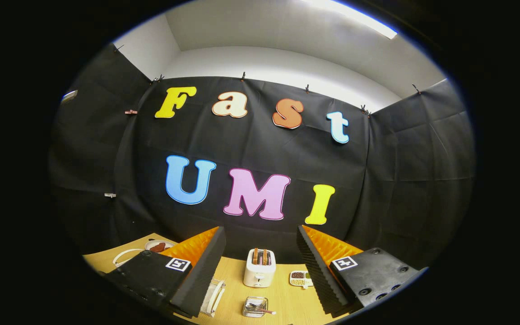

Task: Take the plate from the dish rack, then take the spoon from the basket and place it into the plate.

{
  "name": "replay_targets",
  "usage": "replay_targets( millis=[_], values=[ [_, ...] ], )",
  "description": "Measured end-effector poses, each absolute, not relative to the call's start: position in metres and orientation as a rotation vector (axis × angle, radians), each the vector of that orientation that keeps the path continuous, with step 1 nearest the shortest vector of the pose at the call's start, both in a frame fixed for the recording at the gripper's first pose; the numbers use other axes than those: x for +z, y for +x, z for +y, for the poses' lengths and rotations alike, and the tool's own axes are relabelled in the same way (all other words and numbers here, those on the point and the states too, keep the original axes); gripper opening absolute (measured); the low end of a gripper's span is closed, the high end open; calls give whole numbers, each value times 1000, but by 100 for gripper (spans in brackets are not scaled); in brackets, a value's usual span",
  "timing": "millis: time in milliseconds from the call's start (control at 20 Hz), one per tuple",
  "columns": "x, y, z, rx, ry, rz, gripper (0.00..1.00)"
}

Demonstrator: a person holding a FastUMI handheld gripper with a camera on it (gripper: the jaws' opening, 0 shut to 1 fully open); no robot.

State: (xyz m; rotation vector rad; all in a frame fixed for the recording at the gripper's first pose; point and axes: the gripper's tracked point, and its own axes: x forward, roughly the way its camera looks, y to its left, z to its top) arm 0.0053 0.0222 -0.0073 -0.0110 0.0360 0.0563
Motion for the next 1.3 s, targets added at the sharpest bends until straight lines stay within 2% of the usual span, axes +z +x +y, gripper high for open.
replay_targets(
  millis=[450, 900, 1300],
  values=[
    [-44, 24, 61, 150, 14, 168, 97],
    [-138, 49, 140, 308, 16, 460, 97],
    [-218, 74, 164, 275, 106, 671, 97]
  ],
)
